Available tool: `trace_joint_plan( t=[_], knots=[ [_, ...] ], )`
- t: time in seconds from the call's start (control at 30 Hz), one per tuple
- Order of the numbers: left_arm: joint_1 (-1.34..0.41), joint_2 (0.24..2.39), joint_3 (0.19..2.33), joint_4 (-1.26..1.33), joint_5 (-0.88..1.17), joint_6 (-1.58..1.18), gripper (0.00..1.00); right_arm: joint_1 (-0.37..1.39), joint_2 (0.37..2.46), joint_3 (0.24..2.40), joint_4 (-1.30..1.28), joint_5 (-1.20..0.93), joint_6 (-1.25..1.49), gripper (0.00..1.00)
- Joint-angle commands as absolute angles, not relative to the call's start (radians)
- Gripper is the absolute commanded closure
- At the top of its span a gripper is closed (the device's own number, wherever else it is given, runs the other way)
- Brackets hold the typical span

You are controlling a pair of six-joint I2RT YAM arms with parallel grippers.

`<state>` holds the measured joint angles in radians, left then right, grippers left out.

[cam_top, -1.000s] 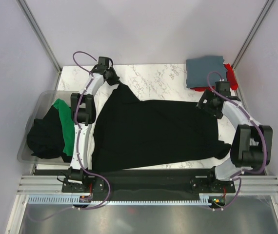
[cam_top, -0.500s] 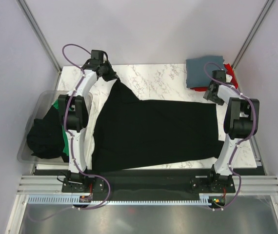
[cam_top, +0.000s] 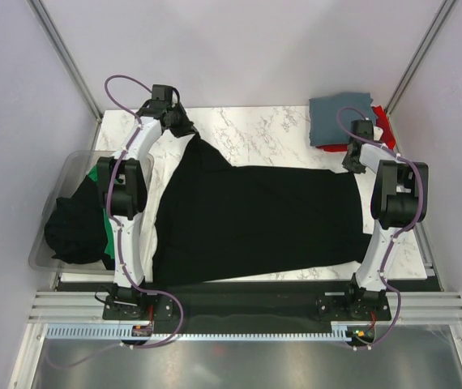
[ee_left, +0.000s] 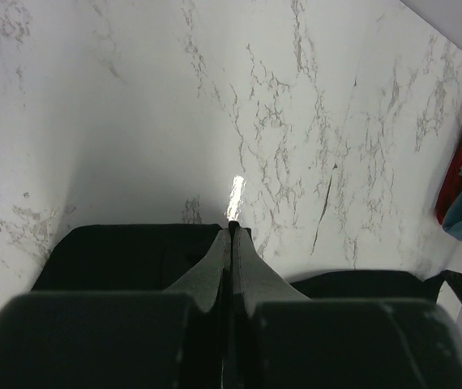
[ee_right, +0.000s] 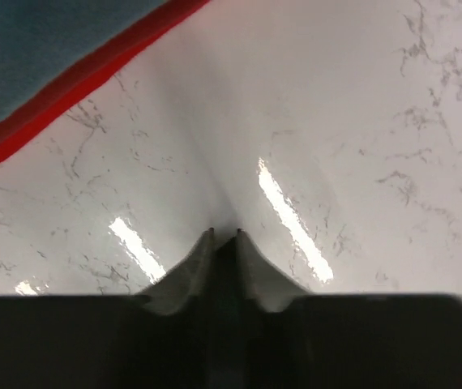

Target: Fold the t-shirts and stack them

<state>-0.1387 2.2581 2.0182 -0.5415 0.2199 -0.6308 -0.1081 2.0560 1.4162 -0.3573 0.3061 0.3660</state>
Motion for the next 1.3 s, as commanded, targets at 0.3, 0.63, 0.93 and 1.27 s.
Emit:
trace_joint_plan(
  t=[0.3,0.63,0.93,1.27],
  knots=[
    [-0.098,2.301,2.392,-0.672,0.221,-0.580,0.98,-0.115,2.007,1.529,-0.319,0.100,0.360,1.00],
    [-0.081,2.149,2.289,-0.696,0.244,-0.594,0.98,-0.120,1.807,1.477,-0.252,0.037,0.383,1.00],
    [-0.115,1.809,1.869,-0.698,0.216,-0.600,0.98,-0.135,1.605,1.235,-0.207,-0.035,0.393,1.00],
    [-0.147,1.344,1.335,-0.698,0.158,-0.702,0.98,-0.196,1.345,0.980,-0.212,0.043,0.436,1.00]
  ],
)
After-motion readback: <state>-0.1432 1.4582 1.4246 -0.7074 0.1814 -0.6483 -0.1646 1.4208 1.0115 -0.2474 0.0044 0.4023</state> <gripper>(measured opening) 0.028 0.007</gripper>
